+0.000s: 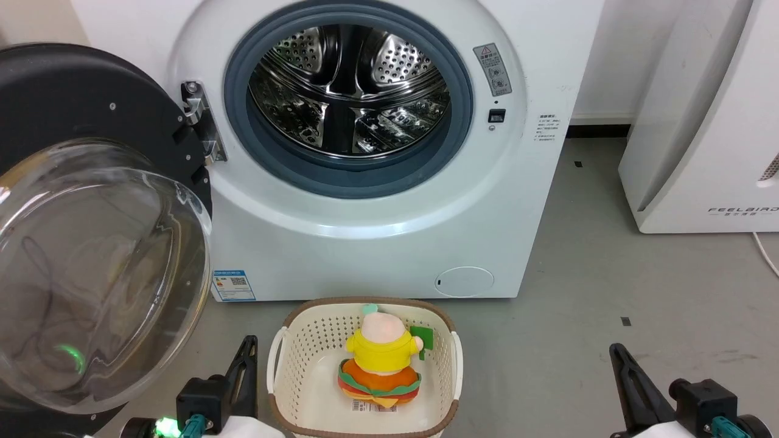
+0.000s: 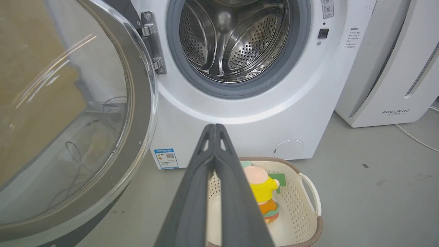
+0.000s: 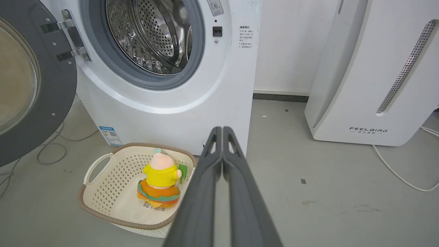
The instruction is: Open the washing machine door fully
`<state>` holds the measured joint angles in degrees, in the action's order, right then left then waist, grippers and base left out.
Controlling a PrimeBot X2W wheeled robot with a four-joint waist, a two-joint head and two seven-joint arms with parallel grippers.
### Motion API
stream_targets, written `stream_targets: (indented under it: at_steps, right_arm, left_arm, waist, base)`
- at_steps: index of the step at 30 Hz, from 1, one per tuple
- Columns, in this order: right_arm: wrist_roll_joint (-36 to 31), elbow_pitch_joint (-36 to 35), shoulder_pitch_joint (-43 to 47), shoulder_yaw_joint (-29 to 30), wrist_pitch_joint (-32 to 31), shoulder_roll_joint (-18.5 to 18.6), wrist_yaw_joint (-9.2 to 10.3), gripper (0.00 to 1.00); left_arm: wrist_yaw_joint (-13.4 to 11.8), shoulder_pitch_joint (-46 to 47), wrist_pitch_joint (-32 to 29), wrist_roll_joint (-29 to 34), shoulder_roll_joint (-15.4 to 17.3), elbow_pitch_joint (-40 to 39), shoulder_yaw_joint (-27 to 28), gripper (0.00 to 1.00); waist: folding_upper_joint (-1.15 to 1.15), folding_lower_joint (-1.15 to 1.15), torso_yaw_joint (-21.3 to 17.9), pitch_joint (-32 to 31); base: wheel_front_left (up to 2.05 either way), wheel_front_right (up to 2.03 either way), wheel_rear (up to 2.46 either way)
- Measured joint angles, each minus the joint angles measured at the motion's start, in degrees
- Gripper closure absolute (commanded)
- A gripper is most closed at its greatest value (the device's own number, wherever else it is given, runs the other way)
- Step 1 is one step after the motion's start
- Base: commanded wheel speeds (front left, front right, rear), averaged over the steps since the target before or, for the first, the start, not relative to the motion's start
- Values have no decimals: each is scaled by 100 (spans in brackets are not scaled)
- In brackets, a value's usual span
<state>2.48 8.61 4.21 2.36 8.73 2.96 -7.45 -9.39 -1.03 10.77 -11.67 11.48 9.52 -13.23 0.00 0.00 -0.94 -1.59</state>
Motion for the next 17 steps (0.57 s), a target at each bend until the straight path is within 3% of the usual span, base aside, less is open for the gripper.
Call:
stream_targets:
  at_steps: [17]
  right_arm:
    - [-58, -158, -30, -54, -170, 0, 0, 100]
  left_arm:
    - [179, 1, -215, 213, -165, -185, 276, 100]
  waist:
    - [0, 0, 19, 32]
  base:
    - [0, 0, 0]
